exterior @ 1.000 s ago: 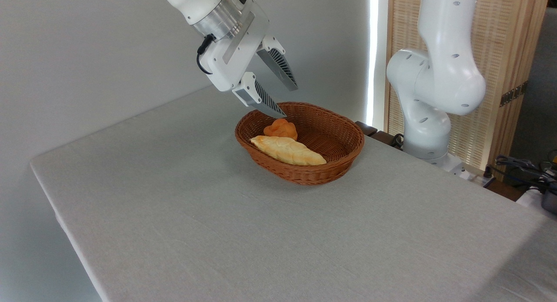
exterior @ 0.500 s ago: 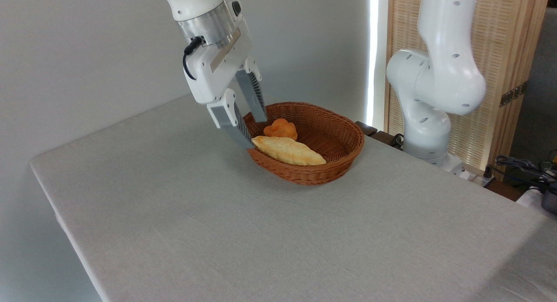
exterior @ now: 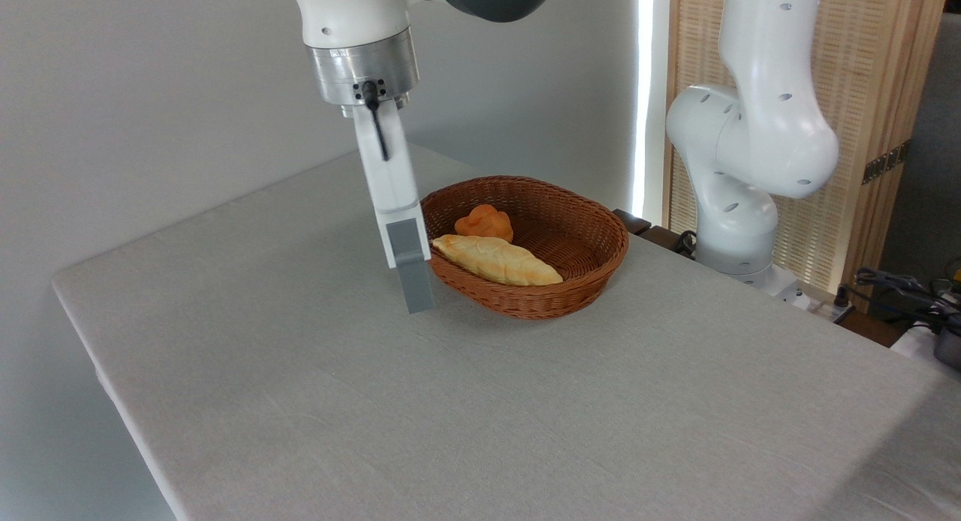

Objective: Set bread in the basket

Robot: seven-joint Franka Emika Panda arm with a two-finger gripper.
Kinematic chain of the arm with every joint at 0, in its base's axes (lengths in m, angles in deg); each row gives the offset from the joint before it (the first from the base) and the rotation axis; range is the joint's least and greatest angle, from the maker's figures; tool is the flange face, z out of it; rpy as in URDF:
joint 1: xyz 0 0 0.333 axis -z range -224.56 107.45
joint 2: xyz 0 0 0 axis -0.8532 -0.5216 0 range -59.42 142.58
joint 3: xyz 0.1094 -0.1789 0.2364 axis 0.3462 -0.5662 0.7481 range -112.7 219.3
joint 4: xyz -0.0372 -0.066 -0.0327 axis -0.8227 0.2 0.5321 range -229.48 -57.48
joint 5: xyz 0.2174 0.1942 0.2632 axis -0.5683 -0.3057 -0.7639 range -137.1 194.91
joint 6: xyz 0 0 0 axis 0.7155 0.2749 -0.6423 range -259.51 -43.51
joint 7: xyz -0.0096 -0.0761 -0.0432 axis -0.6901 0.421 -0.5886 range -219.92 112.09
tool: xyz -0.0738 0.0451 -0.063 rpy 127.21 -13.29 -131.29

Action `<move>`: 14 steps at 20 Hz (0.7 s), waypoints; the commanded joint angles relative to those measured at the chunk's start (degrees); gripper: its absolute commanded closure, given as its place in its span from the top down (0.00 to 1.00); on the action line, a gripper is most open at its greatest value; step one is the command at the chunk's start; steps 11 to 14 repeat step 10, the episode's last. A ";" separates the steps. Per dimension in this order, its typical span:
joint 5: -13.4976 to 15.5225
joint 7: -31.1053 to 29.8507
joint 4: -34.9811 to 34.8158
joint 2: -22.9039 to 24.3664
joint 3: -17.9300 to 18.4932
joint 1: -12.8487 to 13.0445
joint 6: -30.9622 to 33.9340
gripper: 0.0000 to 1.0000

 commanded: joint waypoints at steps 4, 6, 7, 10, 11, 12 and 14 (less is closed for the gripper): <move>2.81 -23.43 0.54 -0.99 0.09 0.51 -3.48 1.00; 5.01 -28.00 0.54 -1.08 0.26 0.51 -5.50 1.00; 5.45 -29.67 0.54 -1.26 0.26 0.51 -6.21 1.00; 5.63 -30.22 0.54 -1.35 0.35 0.51 -6.57 1.00; 5.63 -30.22 0.54 -1.35 0.35 0.51 -6.57 1.00; 5.63 -30.22 0.54 -1.35 0.35 0.51 -6.57 1.00; 5.63 -30.22 0.54 -1.35 0.35 0.51 -6.57 1.00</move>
